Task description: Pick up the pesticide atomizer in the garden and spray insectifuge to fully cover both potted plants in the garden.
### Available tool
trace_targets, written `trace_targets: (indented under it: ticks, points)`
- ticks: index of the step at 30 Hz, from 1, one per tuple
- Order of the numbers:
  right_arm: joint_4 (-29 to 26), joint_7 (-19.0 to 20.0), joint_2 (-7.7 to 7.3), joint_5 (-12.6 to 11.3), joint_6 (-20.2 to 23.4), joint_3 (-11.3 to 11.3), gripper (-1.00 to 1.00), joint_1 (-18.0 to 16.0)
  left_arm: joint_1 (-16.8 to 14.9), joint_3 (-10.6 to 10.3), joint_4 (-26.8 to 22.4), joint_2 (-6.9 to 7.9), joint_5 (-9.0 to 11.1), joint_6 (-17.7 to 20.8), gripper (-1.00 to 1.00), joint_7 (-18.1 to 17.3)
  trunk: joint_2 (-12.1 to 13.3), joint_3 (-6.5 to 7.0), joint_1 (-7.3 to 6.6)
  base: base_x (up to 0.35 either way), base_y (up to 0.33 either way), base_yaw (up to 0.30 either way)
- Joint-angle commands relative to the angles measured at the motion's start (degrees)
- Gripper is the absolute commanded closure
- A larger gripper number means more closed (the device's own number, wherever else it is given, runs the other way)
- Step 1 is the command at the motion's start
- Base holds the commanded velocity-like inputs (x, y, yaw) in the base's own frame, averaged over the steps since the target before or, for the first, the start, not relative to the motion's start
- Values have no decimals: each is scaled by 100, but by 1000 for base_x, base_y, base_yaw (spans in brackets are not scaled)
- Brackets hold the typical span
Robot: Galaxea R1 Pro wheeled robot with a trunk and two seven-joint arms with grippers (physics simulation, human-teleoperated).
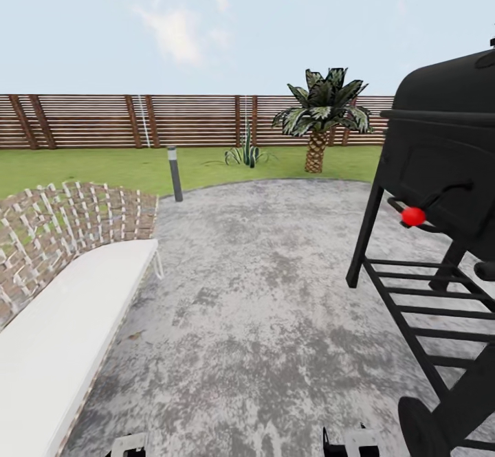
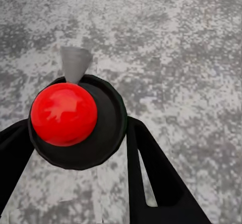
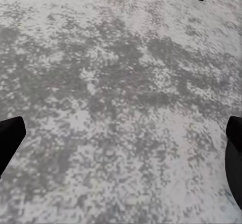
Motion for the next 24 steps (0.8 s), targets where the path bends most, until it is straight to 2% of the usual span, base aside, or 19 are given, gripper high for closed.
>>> trace_targets:
  ticks: [1,24]
  points:
    - [5,-23,1,68,-12,-44,-100,-4,-4,48,-5,-3,-21,-12,100,-42,-2,-6,2,341,0,0]
    - [5,9,-20,102,-3,-36,-100,-5,-5,48,-5,12,-21,-10,100,-42,-2,-6,2,341,0,0]
